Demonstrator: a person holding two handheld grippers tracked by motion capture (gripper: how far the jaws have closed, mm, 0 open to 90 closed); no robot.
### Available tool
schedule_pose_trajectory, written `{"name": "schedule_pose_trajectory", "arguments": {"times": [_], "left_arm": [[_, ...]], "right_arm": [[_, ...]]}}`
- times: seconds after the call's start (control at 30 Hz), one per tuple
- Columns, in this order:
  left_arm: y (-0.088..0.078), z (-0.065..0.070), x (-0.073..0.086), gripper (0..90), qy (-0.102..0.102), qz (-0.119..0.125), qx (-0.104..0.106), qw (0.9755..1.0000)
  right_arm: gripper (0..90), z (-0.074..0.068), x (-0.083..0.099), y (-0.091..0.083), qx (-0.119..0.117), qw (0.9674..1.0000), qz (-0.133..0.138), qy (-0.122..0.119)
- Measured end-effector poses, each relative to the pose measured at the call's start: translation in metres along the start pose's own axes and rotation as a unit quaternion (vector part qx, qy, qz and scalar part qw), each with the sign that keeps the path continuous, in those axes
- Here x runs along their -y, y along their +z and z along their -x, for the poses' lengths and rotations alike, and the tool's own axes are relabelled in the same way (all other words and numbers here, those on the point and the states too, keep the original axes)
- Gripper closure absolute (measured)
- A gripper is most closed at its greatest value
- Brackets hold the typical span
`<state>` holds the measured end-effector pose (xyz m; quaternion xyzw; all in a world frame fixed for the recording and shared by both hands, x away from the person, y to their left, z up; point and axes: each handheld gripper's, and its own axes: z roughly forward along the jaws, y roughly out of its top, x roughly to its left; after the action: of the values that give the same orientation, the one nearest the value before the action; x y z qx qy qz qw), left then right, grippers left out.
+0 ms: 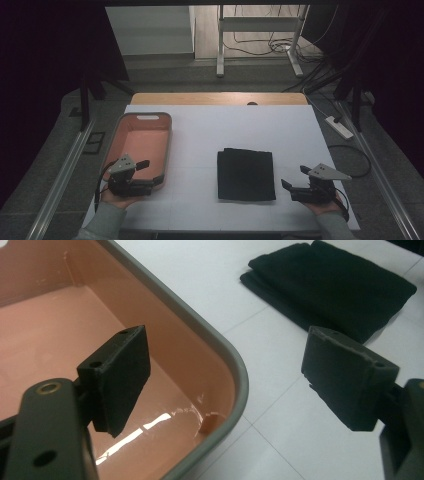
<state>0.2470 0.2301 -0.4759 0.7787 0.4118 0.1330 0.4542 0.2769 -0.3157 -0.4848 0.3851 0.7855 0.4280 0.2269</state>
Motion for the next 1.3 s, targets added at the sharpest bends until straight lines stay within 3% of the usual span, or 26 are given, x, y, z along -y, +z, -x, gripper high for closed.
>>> {"name": "schedule_pose_trajectory", "arguments": {"times": [0.23,0.67,1.3], "left_arm": [[-0.0056,-0.0016,-0.0004,19.8,-0.001,0.010,-0.002,0.9999],[-0.0033,0.0018,0.0016,19.8,0.006,-0.001,-0.009,0.9999],[-0.0061,0.0072,0.0007,19.6,0.001,0.000,-0.020,0.9998]], "right_arm": [[15.0,0.0001,0.0012,0.0013,0.001,1.0000,-0.005,0.001],[15.3,-0.0016,0.0003,0.0037,0.010,0.9999,-0.009,-0.003],[15.5,-0.0032,-0.0029,0.0100,0.007,0.9998,-0.011,-0.013]]}}
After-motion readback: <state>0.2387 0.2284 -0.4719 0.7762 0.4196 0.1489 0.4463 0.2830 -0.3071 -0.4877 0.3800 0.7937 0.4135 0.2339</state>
